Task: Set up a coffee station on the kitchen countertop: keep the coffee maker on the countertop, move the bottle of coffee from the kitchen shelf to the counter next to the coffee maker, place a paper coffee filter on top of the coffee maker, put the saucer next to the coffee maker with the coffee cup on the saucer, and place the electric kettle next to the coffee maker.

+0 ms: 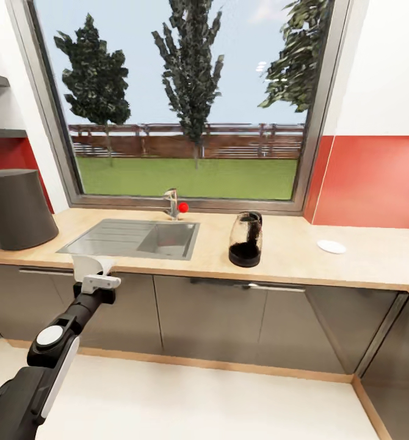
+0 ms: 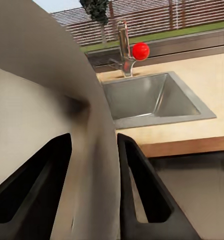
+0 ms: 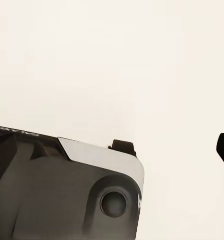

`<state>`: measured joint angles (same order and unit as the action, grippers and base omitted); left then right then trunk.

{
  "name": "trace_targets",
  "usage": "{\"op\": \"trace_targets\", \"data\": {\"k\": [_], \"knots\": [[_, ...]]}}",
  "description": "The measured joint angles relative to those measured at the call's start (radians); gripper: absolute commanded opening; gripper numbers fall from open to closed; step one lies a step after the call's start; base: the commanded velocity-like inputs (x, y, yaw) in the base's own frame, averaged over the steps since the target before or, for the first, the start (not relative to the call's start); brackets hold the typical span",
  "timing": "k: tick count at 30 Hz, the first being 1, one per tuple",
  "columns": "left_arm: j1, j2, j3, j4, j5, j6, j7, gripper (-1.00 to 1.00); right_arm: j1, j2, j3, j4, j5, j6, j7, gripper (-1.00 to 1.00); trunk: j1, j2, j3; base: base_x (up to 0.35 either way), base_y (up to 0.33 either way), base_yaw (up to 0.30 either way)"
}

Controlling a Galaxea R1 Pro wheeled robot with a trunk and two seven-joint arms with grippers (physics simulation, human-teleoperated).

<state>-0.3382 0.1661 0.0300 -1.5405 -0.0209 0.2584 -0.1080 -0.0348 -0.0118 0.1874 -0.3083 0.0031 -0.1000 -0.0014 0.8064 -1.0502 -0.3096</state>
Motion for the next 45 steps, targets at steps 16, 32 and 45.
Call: {"op": "trace_targets", "data": {"k": [16, 32, 45], "knots": [[0.000, 0.000, 0.001, 0.000, 0.000, 0.001, 0.000, -1.00, 0.000, 0.000, 0.001, 0.000, 0.000, 0.000, 0.000, 1.00, 0.000, 0.000, 0.000, 0.153, 0.192, 0.178], [0.000, 0.001, 0.001, 0.001, 0.000, 0.001, 0.000, -1.00, 0.000, 0.000, 0.000, 0.000, 0.000, 0.000, 0.000, 1.00, -0.001, 0.000, 0.000, 0.245, 0.222, 0.181], [0.000, 0.000, 0.001, 0.001, -0.001, 0.001, 0.000, -1.00, 0.000, 0.000, 0.001, 0.000, 0.000, 0.000, 0.000, 1.00, 0.000, 0.000, 0.000, 0.244, 0.215, 0.006]]}}
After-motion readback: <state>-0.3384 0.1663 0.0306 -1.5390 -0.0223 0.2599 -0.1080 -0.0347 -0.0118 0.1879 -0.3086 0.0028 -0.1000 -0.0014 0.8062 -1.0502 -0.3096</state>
